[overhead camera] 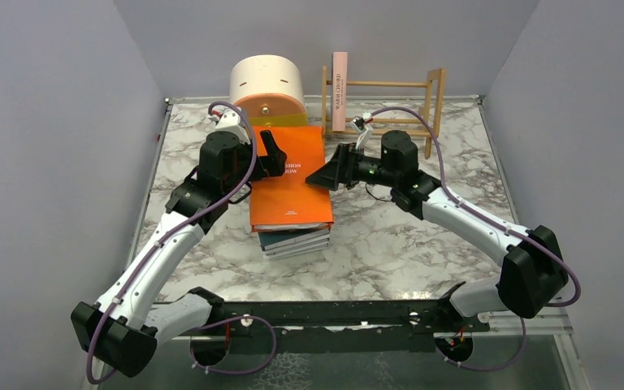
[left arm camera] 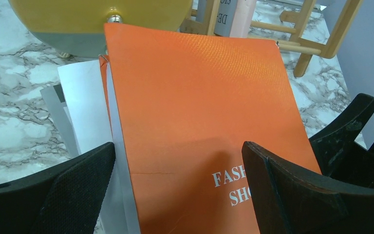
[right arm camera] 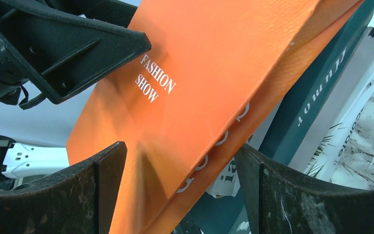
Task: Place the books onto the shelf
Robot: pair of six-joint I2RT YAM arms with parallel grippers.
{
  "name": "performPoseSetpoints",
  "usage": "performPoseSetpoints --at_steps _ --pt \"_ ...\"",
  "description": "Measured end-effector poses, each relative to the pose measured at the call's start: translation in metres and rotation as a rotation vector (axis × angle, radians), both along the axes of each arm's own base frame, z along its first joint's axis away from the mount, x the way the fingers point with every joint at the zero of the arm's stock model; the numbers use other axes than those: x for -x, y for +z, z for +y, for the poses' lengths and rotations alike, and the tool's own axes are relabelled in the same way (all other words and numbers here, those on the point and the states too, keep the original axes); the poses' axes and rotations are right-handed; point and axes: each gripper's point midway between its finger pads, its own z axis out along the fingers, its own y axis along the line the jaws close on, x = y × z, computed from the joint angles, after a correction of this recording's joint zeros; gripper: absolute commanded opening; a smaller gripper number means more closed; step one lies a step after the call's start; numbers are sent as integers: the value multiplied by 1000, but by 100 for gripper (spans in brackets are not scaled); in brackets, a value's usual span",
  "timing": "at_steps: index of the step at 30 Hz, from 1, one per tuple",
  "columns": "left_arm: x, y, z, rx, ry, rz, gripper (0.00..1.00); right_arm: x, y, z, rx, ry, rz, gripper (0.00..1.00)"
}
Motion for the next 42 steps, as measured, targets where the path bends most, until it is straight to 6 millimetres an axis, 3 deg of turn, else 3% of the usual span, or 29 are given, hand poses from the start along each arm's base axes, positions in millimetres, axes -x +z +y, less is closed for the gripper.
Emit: performPoseSetpoints --at_steps 15,18,23,26,33,39,42 --pt "-6 -3 -34 21 -71 -12 98 1 2 1 -26 3 5 75" --pt "-7 -2 -42 28 -89 -22 98 1 1 1 -28 1 16 71" --pt "-10 3 -53 41 -108 -45 98 2 5 0 -37 -3 20 55" --pt "-14 10 -60 58 -118 -73 98 4 11 -1 -48 -4 15 43" --pt "-25 34 -76 108 -137 -161 98 5 28 -8 -75 -29 -8 29" --pt "-34 66 -88 133 -157 -235 98 1 49 -20 -88 -83 -72 14" --pt "-38 88 -84 115 -123 -270 98 0 63 -25 -83 -107 -116 8"
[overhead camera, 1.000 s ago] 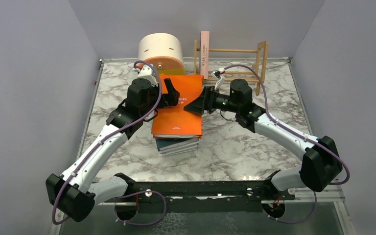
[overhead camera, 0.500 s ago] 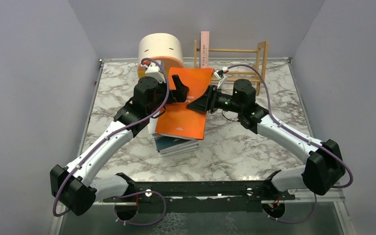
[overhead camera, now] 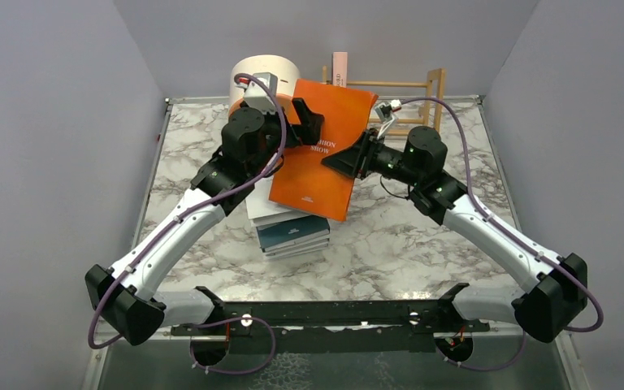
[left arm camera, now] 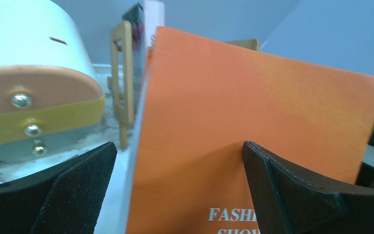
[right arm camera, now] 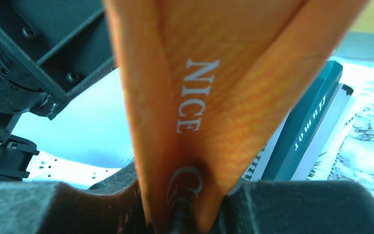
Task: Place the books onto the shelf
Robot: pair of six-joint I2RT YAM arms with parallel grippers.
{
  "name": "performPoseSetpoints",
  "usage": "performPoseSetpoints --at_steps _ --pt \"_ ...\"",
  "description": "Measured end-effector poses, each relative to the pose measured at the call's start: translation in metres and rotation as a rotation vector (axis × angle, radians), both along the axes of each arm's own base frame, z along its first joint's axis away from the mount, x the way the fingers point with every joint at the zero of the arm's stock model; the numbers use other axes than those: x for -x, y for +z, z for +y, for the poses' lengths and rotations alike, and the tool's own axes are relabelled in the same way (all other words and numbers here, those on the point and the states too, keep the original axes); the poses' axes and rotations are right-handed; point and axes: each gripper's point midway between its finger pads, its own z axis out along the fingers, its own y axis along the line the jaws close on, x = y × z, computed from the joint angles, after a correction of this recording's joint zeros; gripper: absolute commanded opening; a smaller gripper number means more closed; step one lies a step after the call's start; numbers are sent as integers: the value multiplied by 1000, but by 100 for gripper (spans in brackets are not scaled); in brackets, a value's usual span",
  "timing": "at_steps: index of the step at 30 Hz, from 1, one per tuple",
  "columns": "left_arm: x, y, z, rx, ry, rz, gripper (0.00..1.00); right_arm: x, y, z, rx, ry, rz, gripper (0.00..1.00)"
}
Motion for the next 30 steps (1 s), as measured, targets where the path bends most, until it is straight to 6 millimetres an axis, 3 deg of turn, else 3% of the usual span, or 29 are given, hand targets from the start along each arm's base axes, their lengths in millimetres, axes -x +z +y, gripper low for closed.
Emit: performPoseSetpoints --at_steps 3,7,13,16,20,23,30 --pt "-4 22 15 -22 91 -38 99 -2 14 -7 13 -37 -47 6" --pt "-9 37 54 -82 272 -68 99 -12 34 -19 46 -121 -112 3" --pt "-4 35 100 -181 448 -61 99 -43 64 -46 135 -309 -213 1" --pt "-1 32 110 -206 483 -53 99 -66 94 -62 174 -438 -291 1" --pt "-1 22 116 -235 507 -32 99 -100 104 -79 249 -580 -329 1" --pt "-2 5 119 -274 512 2 99 -130 98 -96 320 -683 -326 1" --pt "-12 -10 129 -310 539 41 99 -188 45 -149 466 -825 -219 1"
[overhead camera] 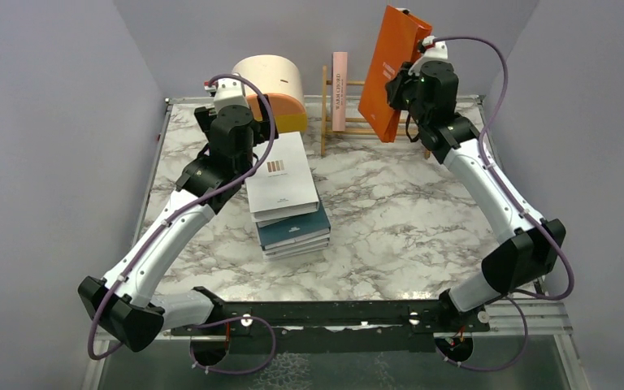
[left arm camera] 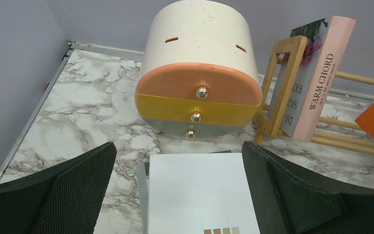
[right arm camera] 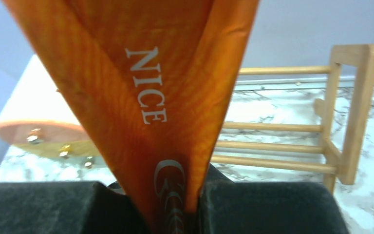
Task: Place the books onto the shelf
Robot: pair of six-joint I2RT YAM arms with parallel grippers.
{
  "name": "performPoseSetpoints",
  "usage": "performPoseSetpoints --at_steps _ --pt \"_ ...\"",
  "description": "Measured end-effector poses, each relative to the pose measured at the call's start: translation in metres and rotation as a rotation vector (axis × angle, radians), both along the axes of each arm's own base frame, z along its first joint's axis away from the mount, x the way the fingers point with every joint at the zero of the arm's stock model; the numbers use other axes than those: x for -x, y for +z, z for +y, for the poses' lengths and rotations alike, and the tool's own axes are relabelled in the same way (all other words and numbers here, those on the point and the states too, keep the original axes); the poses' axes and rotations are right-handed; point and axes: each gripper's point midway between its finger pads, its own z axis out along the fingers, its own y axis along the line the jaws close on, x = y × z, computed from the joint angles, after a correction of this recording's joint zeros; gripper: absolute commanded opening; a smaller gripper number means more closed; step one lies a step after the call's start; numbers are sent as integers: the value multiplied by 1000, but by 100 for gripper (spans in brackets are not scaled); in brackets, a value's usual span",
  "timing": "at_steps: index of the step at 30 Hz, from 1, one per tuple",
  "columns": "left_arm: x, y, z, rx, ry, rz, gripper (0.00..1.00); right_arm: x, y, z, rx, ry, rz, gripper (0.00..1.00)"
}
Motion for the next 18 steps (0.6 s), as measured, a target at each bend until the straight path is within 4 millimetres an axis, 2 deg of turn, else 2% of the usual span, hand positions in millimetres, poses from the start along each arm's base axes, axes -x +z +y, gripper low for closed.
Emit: performPoseSetpoints --at_steps 4,6,11,18 --pt "-5 -4 3 -1 4 12 99 -26 -28 -21 21 -55 58 1" --pt "-7 -6 4 -2 5 16 99 -40 -38 -22 27 -64 77 1" --pt "-13 -16 6 5 -3 33 99 -80 -64 -6 39 -53 119 1" --pt "-17 -33 10 14 -8 68 99 -125 -94 13 46 -39 167 1"
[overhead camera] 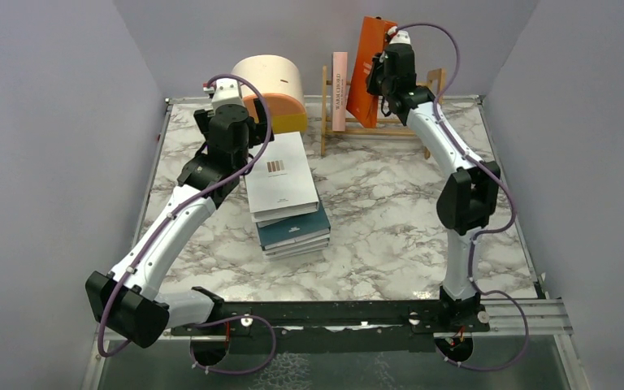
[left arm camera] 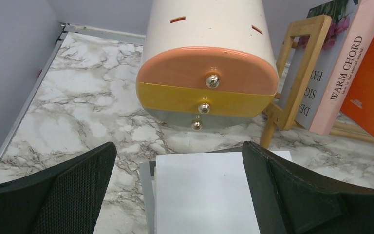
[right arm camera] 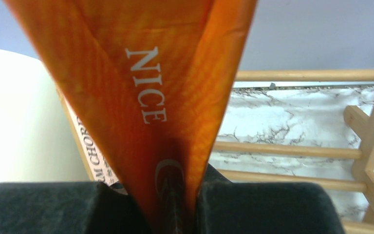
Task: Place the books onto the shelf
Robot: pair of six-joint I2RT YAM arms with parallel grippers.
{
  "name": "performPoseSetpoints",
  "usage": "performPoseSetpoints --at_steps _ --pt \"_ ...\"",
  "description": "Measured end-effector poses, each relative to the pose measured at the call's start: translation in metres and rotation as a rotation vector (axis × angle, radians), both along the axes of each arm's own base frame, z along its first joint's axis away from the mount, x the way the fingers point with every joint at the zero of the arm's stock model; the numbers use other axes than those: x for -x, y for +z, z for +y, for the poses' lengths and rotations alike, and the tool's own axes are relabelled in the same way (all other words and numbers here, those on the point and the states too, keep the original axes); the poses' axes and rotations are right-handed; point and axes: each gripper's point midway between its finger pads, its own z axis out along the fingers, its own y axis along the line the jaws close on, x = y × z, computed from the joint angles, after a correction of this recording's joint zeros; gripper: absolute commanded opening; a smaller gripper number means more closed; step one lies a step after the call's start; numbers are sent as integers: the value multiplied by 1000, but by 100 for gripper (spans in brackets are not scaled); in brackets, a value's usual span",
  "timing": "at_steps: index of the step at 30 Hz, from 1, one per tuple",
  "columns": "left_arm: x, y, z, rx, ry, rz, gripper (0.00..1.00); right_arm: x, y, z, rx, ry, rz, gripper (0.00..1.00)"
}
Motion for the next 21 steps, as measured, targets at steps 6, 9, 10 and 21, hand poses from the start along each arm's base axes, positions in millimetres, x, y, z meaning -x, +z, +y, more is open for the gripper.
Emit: performPoseSetpoints --at_steps 6,9,10,21 --pt "-2 -1 -2 14 -14 -1 99 -24 -24 10 8 9 44 1" --pt "-3 -1 -2 20 -19 0 99 -26 -43 13 14 15 86 1" --pt "-3 -2 -2 21 -20 1 99 -26 -49 13 18 14 101 1" --pt "-5 -12 1 30 -15 18 99 -23 -60 16 19 21 138 2"
